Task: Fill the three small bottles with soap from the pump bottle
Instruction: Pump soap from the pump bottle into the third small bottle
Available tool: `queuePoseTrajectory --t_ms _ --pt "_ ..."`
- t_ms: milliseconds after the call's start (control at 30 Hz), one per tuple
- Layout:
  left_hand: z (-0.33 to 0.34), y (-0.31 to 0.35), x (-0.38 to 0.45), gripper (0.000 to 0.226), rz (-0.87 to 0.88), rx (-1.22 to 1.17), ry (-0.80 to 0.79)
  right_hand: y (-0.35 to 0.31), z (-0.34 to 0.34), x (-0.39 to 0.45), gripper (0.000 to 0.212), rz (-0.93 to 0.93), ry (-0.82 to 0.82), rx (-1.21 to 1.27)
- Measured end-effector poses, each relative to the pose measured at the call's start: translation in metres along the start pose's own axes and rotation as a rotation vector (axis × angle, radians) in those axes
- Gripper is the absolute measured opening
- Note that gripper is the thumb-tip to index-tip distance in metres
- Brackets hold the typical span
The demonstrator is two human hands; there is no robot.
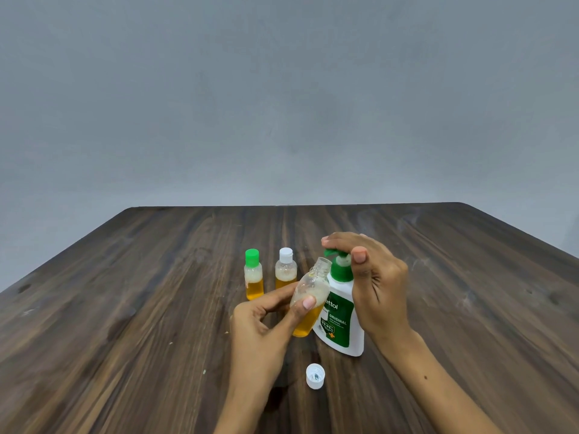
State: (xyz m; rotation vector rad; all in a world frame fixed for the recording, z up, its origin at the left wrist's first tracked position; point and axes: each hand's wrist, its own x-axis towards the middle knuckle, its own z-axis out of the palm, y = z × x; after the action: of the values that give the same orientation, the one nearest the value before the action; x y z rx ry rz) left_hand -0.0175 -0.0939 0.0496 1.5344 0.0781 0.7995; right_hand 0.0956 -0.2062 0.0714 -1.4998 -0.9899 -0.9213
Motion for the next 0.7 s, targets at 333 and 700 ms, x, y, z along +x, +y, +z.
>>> queuePoseTrajectory --t_ms 333,700 --pt "-0.0035 -0.0011 0.0 0.031 0.001 0.044 0.027 0.0018 0.0005 0.0009 0.062 -0.008 0.001 0.008" --pt "-0.001 0.0012 0.0019 0.027 0.002 0.007 0.018 0.0028 -0.0032 0.0003 0.061 -0.02 -0.038 -0.005"
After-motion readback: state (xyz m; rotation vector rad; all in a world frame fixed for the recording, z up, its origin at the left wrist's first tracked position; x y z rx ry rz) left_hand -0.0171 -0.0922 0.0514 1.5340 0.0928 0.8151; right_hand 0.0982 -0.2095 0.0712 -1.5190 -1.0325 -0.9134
